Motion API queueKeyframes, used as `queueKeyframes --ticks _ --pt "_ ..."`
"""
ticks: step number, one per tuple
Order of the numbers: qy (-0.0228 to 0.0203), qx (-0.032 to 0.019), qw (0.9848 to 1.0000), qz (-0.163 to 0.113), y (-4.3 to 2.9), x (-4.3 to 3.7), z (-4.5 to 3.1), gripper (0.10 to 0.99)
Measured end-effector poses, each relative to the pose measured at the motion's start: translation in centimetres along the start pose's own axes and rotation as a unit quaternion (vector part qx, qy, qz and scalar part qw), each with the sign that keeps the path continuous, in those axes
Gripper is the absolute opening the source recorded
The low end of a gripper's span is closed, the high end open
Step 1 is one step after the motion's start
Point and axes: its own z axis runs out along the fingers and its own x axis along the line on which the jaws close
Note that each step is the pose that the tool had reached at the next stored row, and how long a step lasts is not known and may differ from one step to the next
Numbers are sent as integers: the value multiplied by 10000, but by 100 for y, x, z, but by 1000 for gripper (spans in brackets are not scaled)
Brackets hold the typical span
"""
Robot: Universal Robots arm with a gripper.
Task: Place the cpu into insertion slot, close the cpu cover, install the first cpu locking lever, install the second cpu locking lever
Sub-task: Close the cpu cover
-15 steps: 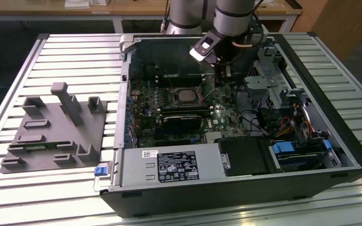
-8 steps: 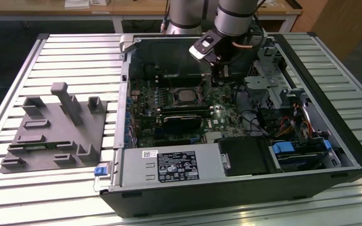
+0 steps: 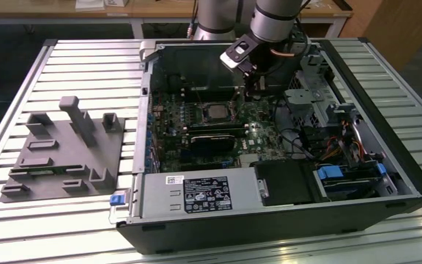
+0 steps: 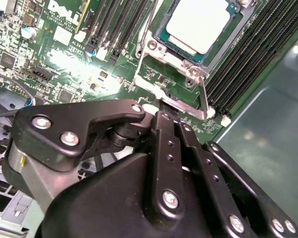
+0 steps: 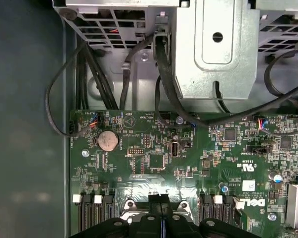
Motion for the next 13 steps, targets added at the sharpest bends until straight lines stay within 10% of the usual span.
queueKeyframes --ticks 13 --pt "-1 -1 10000 0 -220 -1 16 106"
